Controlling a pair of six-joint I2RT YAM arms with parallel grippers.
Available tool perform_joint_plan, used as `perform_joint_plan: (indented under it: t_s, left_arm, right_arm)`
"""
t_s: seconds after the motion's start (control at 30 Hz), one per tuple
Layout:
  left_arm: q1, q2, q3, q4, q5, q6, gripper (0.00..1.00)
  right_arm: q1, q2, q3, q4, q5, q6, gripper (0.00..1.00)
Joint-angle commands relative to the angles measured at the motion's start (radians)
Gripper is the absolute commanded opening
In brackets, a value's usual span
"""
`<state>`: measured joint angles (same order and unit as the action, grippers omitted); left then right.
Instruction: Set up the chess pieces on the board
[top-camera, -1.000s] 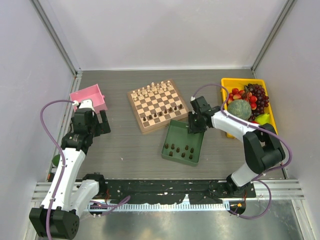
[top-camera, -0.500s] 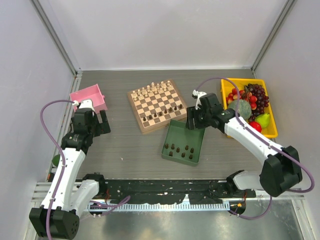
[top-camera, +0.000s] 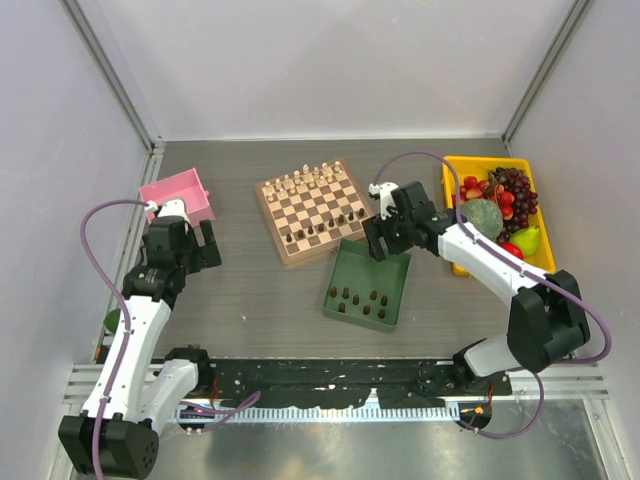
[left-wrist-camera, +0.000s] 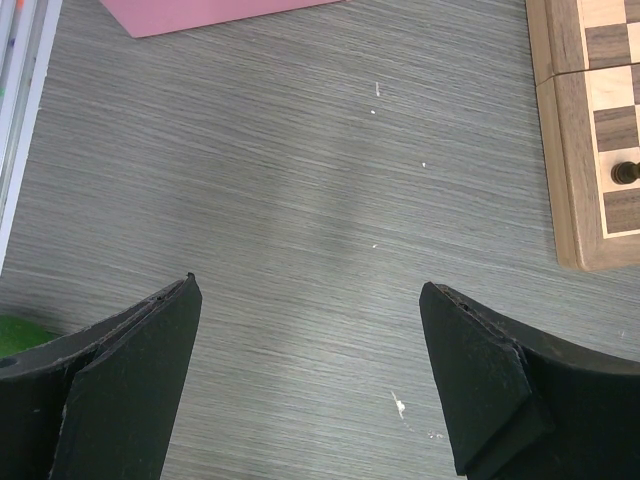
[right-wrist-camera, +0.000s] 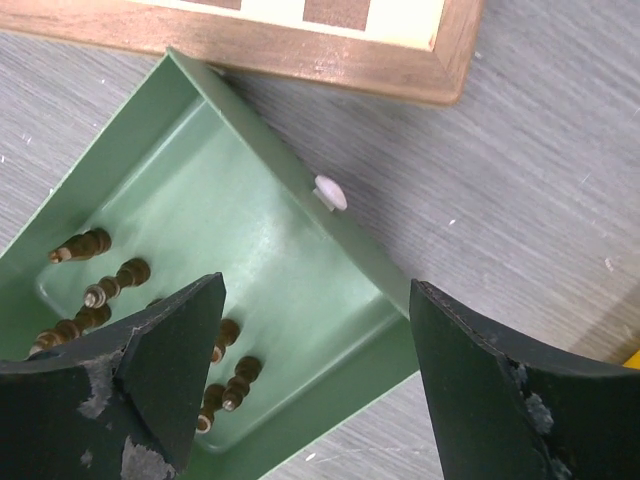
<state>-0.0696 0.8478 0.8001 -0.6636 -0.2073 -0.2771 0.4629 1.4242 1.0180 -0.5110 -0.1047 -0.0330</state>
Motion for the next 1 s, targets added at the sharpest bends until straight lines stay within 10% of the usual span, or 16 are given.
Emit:
perform_joint_plan:
  t_s: [0.0, 0.47, 0.97]
  left_arm:
    - [0.005, -0.012, 0.031, 0.013, 0.011, 0.010, 0.99]
    - [0.005, -0.003, 0.034, 0.013, 0.011, 0.012, 0.99]
    - [0.007, 0.005, 0.036, 0.013, 0.013, 0.012, 0.99]
  right_arm:
    - [0.002, 0.040, 0.077, 0.052, 0.025, -0.073, 0.81]
    - [0.002, 0.216, 0.172, 0.031, -0.009, -0.114, 0.79]
    - [0.003, 0.254, 0.148, 0.015, 0.010, -0.090, 0.53]
